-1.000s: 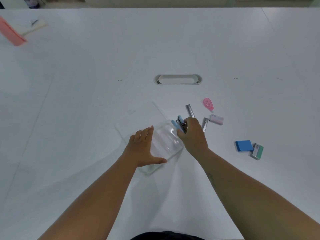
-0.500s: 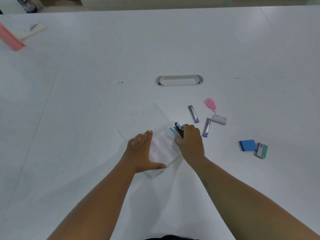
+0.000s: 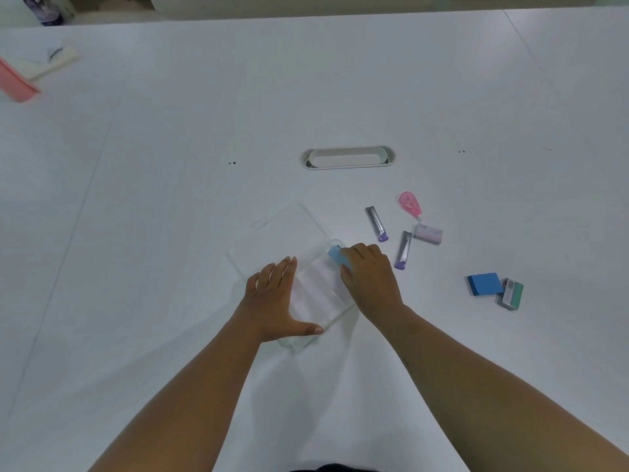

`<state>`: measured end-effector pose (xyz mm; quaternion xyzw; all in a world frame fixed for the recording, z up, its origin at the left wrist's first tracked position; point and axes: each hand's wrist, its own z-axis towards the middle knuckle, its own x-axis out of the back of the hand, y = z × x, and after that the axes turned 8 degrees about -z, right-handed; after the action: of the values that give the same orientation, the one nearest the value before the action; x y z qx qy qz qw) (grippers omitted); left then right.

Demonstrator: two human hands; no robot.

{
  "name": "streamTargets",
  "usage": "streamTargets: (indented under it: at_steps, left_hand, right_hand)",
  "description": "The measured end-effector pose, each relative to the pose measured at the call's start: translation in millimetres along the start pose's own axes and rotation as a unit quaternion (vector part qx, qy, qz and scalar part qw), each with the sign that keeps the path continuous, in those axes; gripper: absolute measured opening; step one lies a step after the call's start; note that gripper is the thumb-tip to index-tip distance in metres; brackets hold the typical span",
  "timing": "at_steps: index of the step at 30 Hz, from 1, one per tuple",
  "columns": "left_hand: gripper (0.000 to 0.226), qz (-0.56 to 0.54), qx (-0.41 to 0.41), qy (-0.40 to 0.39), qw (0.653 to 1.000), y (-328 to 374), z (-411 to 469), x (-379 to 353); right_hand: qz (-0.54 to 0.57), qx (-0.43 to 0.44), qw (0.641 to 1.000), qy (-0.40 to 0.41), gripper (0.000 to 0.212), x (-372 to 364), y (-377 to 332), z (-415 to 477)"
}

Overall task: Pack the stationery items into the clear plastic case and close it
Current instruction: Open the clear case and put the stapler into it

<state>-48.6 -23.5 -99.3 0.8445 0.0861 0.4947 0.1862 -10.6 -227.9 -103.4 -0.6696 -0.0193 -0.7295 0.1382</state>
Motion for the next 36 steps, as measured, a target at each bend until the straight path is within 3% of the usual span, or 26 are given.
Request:
streamTargets:
  at_steps: [4,10,14,19,24,28,31,36]
  left_hand:
    - [0.136,-0.002,0.002,0.000,1.000,-1.3,0.4,-1.2]
    - [0.136,0.000,0.005,0.001,1.000,-0.8,1.0,-0.6]
    - [0.136,0.001,0.007,-0.001,1.000,-0.1,0.9,-0.6]
    - [0.136,-0.002,0.008,0.000,1.000,-1.5,0.2,-1.5]
    - [0.137,-0.001,0.010,0.003,1.000,1.7,1.5,-2.7]
    - [0.137,0.009,0.011,0.019,1.000,9.3,7.2,-6.5]
    - [0.135,0.018,0.003,0.024,1.000,17.3,12.9,-7.3]
    - [0.103,0.027,-0.042,0.136,0.989,35.6,26.5,1.4]
  right_hand:
    - [0.024,-0.024,0.999,0.010,0.007,-1.9,1.8,2.0]
    - [0.073,-0.049,0.996,0.006,0.011,-4.6,4.1,0.1]
    - [0.047,-0.016,0.999,-0.011,0.009,-8.6,3.7,2.1]
    - [-0.038,0.052,0.998,-0.006,0.040,-15.3,5.9,-1.9]
    - [-0.037,0.096,0.995,-0.015,0.040,-10.1,14.8,-5.2]
    - [0.058,-0.009,0.998,0.019,0.021,0.3,28.5,-8.4]
    - [0.083,-0.091,0.992,0.033,0.022,5.2,48.0,-7.2]
    - [0.104,-0.199,0.974,-0.016,0.028,9.0,76.3,-0.2]
